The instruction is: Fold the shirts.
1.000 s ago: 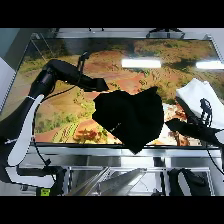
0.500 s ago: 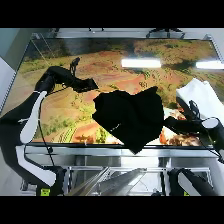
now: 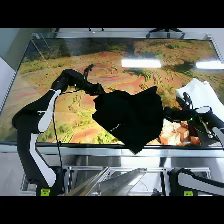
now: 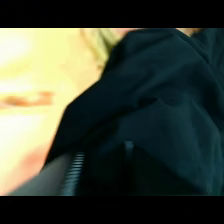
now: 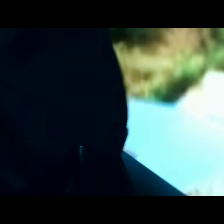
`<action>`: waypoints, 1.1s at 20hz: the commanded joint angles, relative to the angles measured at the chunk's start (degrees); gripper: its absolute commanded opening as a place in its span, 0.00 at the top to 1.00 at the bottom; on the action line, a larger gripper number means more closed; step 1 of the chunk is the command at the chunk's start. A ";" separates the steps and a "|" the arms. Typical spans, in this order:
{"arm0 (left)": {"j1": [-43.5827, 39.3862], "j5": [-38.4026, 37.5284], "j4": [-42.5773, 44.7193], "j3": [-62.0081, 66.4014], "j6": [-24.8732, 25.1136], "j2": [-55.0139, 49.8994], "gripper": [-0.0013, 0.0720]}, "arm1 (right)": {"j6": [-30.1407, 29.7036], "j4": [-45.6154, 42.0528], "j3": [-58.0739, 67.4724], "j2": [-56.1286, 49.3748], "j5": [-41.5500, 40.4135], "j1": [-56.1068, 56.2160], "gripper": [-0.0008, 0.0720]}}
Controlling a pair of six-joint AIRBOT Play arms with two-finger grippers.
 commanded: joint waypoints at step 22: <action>-0.90 7.52 16.76 19.43 -6.62 64.00 0.97 | -7.28 2.86 59.82 41.57 21.27 -0.02 0.97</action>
